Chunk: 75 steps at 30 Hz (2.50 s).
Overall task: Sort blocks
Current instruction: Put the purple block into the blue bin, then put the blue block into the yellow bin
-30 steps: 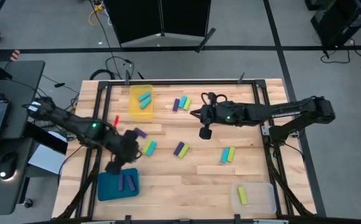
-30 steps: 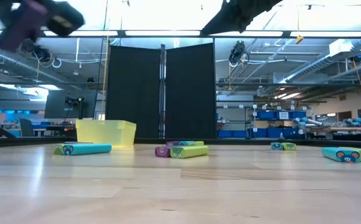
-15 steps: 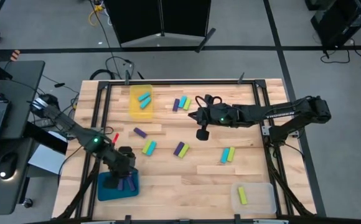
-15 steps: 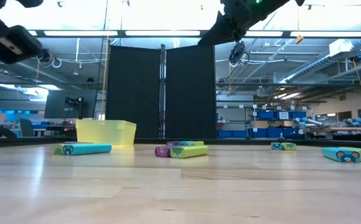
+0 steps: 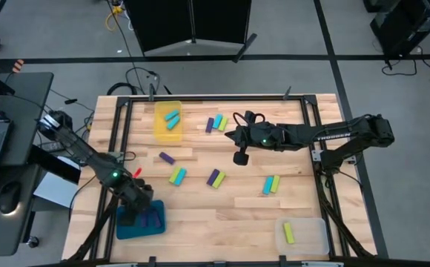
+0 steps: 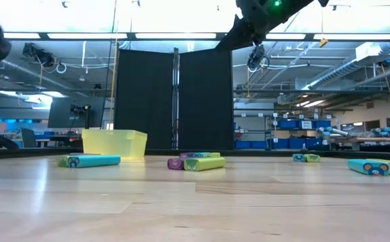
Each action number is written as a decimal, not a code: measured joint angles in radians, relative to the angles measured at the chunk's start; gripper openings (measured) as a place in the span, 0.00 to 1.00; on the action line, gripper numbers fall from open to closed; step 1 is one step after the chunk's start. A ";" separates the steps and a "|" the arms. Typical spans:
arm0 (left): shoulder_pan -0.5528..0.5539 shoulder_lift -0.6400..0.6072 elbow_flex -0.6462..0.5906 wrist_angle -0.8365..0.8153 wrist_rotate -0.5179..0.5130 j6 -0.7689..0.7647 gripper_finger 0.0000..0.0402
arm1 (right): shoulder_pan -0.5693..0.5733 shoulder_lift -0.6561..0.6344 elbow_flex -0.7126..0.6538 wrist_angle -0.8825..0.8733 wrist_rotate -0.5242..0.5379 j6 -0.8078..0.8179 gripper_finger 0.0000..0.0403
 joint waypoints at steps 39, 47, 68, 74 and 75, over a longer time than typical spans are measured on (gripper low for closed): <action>0.304 -0.006 0.179 -0.049 -0.318 0.427 0.03 | 0.022 0.006 0.000 -0.091 -0.010 0.022 0.03; 0.478 -0.006 0.101 0.257 -0.243 0.635 0.01 | 0.019 0.052 0.001 -0.052 -0.047 0.049 0.03; 0.820 -0.001 -0.227 1.146 0.032 0.759 0.01 | -0.032 0.228 -0.156 0.345 -0.167 0.122 0.03; 0.881 0.002 -0.281 1.294 0.047 0.766 0.01 | -0.060 0.207 -0.232 0.415 -0.191 0.183 0.03; 0.888 0.002 -0.286 1.311 0.047 0.766 0.01 | -0.064 0.207 -0.247 0.432 -0.198 0.199 0.03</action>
